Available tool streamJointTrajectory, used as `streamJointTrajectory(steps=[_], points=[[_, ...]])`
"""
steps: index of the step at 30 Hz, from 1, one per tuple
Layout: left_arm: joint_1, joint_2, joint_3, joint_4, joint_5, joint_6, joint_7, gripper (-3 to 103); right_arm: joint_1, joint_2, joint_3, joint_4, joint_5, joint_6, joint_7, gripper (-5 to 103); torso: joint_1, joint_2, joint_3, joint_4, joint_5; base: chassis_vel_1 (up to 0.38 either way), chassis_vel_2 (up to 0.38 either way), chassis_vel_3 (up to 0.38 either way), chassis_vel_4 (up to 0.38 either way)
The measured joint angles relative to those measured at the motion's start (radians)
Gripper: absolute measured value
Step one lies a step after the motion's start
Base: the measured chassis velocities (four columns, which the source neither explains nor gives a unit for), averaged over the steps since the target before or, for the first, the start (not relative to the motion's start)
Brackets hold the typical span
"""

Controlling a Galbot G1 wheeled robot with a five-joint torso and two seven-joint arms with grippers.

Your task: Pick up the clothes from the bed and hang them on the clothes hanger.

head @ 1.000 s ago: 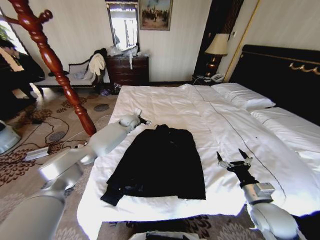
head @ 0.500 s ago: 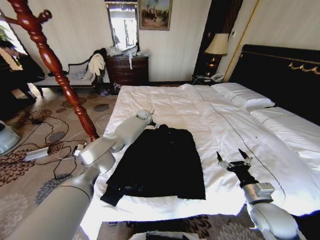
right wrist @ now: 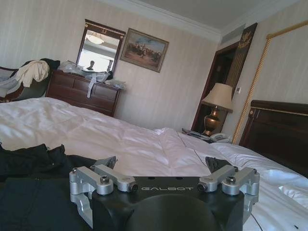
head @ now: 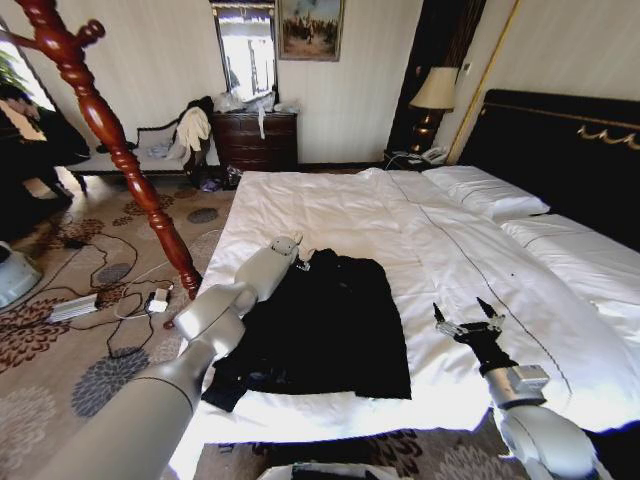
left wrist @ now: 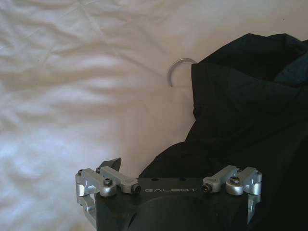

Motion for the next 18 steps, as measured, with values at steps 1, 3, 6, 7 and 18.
streamJointTrajectory(steps=[1,3,6,7,18], points=[[0.002,0.000,-0.008,0.007,0.008,-0.004,0.004,100,0.000,0.000,0.000,0.000,0.000,0.000,0.000,100,0.000,0.000,0.000,0.0001,0.0000,0.000,0.000,0.000,0.000],[0.004,0.000,-0.018,0.018,0.013,-0.008,0.008,100,0.000,0.000,0.000,0.000,0.000,0.000,0.000,100,0.000,0.000,0.000,0.0000,-0.0001,0.000,0.000,0.000,0.000],[0.016,0.001,-0.046,0.034,0.025,-0.013,0.015,100,0.000,0.000,0.000,0.000,0.000,0.000,0.000,100,0.000,0.000,0.000,0.0000,0.0001,0.000,0.000,0.000,0.000],[0.016,0.001,-0.046,0.034,0.025,-0.013,0.015,100,0.000,0.000,0.000,0.000,0.000,0.000,0.000,100,0.000,0.000,0.000,0.0000,0.0001,0.000,0.000,0.000,0.000],[0.036,0.004,-0.072,0.047,0.020,-0.041,0.035,89,0.000,0.000,0.000,0.000,0.000,0.000,0.000,100,0.000,0.000,0.000,0.0001,0.0000,0.000,0.000,0.000,0.000]])
